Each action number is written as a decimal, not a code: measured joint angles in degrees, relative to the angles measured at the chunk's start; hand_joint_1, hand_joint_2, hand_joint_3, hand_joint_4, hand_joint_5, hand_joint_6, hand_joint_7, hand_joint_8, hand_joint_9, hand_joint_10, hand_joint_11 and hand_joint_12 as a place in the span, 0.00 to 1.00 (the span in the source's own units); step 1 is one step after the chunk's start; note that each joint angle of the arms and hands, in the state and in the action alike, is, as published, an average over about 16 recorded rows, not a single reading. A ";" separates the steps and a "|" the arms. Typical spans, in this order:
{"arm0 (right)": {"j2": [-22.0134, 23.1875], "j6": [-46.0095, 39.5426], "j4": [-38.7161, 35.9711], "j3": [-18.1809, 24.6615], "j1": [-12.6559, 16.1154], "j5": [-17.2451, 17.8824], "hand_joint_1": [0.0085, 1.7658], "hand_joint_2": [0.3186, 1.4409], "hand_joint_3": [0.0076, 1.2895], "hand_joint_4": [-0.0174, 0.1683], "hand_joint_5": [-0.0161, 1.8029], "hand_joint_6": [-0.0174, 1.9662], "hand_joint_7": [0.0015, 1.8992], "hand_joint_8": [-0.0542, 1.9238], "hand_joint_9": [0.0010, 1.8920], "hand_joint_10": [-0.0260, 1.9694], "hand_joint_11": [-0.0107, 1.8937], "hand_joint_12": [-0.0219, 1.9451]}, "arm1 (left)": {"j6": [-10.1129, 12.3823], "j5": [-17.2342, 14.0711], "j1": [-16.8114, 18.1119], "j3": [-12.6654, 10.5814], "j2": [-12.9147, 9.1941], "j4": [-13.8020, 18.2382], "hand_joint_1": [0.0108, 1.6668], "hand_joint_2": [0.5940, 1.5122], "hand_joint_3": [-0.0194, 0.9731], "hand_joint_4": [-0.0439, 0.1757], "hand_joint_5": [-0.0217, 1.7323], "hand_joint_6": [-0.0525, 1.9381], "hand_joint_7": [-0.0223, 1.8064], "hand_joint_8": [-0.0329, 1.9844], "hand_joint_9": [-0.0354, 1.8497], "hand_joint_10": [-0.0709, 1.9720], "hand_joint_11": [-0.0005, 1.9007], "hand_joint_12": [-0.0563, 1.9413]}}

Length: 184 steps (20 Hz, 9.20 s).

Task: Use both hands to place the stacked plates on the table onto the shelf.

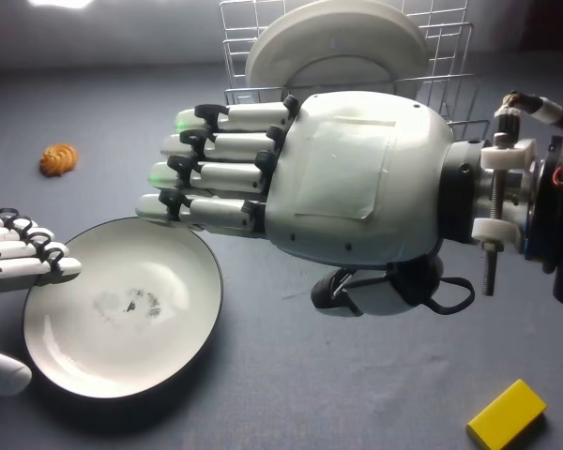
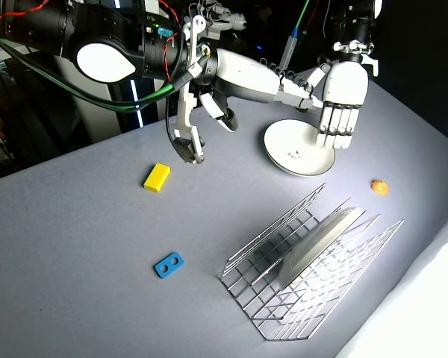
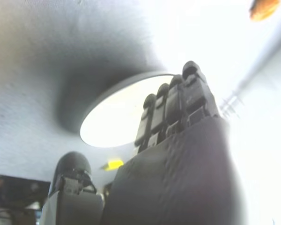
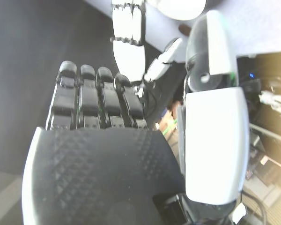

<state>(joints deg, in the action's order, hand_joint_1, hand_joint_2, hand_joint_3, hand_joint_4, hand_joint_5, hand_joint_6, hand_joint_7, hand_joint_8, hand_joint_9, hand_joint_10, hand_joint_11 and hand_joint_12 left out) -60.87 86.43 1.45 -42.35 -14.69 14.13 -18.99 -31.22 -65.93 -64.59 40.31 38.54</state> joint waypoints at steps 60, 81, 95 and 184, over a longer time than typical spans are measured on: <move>-34.12 7.41 -0.80 -30.83 -3.41 5.24 0.72 0.63 0.00 0.05 0.47 0.31 0.50 0.42 0.47 0.59 0.37 0.83 | -0.45 3.24 -2.69 -1.30 2.75 -6.88 0.00 0.60 0.02 0.18 0.02 0.02 0.01 0.01 0.03 0.01 0.01 0.03; -13.94 4.37 -0.69 -10.22 2.72 2.66 0.73 0.63 0.01 0.07 0.48 0.53 0.51 0.53 0.46 0.68 0.37 0.86 | -3.84 -0.60 5.19 -4.12 -3.47 -11.33 0.00 0.60 0.02 0.21 0.03 0.03 0.04 0.02 0.03 0.01 0.01 0.03; -1.58 -19.27 -0.74 -6.10 12.00 -2.41 0.73 0.63 0.00 0.08 0.49 0.53 0.52 0.52 0.47 0.67 0.38 0.84 | -5.40 -8.60 4.95 -1.80 -6.29 -8.14 0.00 0.60 0.02 0.21 0.03 0.03 0.04 0.02 0.03 0.01 0.01 0.03; 10.55 -16.27 21.79 -10.00 3.84 3.31 0.50 0.62 0.00 0.08 0.12 0.03 0.10 0.04 0.08 0.05 0.01 0.40 | 11.58 -46.20 42.22 11.63 -14.16 46.01 0.00 0.59 0.01 0.22 0.07 0.03 0.08 0.02 0.07 0.01 0.01 0.12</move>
<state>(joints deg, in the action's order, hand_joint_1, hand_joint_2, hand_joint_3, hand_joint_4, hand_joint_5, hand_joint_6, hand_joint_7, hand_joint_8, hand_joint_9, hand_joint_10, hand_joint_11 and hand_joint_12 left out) -50.31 70.16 23.24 -52.36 -10.85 17.44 -7.40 -77.42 -23.71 -52.96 26.15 84.55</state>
